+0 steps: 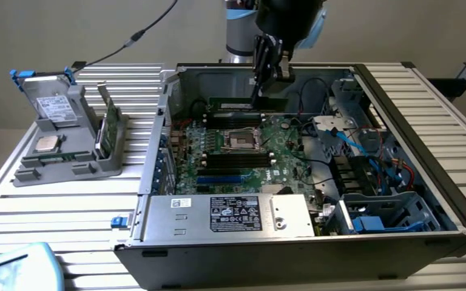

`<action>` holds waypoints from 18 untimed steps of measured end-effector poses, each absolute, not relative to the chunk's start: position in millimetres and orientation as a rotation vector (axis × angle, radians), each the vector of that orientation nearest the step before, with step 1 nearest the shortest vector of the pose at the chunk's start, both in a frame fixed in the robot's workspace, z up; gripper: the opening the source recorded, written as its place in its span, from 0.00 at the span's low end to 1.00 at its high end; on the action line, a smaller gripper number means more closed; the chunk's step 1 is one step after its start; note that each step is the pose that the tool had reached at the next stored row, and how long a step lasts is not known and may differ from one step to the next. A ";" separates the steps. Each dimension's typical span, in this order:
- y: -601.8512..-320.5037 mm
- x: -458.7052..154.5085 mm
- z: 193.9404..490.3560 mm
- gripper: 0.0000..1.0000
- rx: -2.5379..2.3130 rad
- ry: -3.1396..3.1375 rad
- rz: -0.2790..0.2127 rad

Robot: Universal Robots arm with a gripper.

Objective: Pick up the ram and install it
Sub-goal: 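Insert the ram into the slot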

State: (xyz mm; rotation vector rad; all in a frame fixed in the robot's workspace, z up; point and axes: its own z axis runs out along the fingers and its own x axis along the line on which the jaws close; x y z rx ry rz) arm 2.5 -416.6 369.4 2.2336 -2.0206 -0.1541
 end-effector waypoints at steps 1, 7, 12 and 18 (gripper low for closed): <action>-416.6 2.5 367.6 0.14 2.233 -2.020 -0.153; -416.5 2.4 356.7 0.14 2.230 -2.020 -0.149; -416.5 2.3 347.4 0.14 2.199 -2.056 -0.152; -416.5 2.5 336.5 0.14 2.179 -2.079 -0.154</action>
